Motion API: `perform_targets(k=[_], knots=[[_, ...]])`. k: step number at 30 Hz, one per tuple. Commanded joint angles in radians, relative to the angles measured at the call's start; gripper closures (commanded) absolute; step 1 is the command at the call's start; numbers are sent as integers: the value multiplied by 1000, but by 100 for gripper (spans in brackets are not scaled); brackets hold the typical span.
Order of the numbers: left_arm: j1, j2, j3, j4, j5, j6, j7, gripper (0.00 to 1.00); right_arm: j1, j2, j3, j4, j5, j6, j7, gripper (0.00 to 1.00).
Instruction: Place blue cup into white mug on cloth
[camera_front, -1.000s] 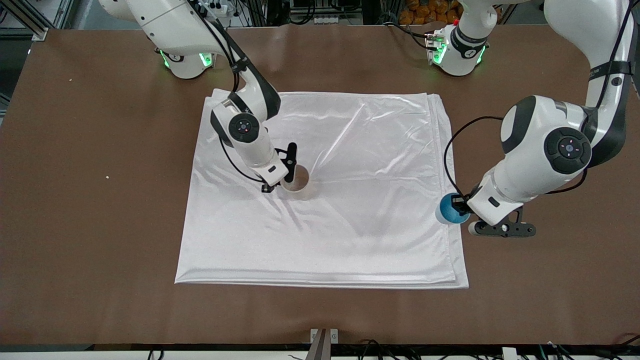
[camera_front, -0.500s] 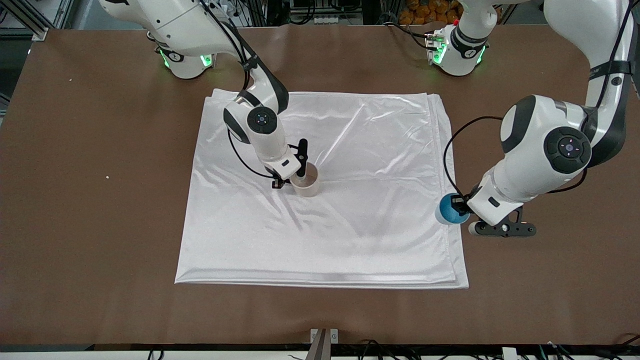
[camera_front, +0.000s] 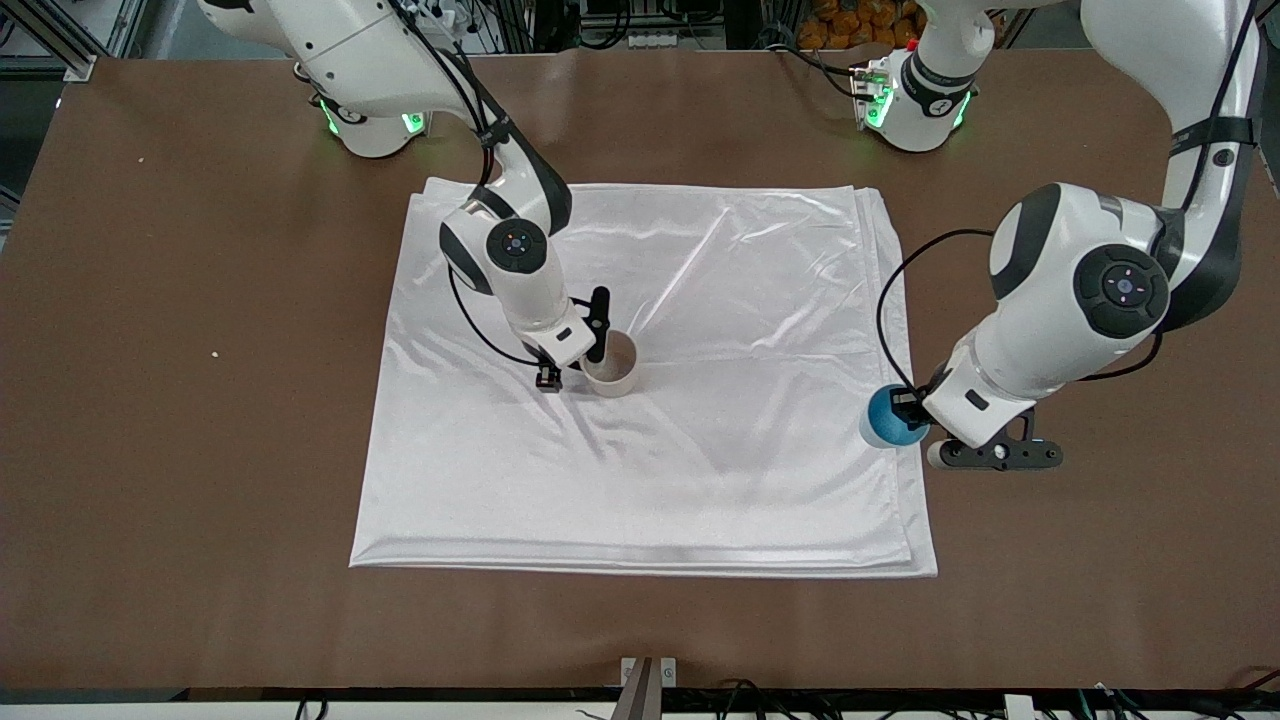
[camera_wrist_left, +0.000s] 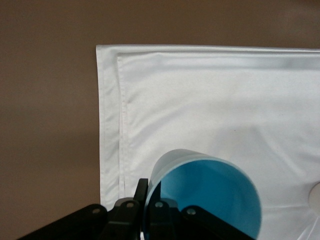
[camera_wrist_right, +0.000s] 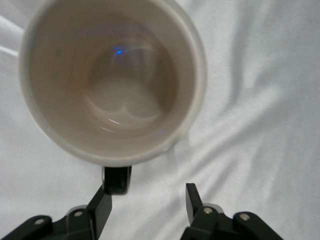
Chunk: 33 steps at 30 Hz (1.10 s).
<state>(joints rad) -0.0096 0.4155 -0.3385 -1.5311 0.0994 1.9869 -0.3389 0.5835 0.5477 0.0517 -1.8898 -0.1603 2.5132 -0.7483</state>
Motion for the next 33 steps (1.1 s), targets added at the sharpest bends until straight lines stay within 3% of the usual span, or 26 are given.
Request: perform_targets(k=[1,8,12,20,33], knots=[[-36,-27,-17,5,26,-51,-121,100,-48,-73,8,5,-22,-27,20,0],[-50,-38,-125,3,22,-68,-330,100,-83,-205,10,8,-13,-214,26,0],[-116,-34,-163,5,29,-68,-480,100,-114,-291,10,9,-11,-299,26,0],[-268,23,-154,28,29,-59,-672,100,-192,-465,8,9,-10,-467,76,0],[-454,143,-62,115,42,73,-835,100,-270,-565,7,78,-5,-682,244,0]])
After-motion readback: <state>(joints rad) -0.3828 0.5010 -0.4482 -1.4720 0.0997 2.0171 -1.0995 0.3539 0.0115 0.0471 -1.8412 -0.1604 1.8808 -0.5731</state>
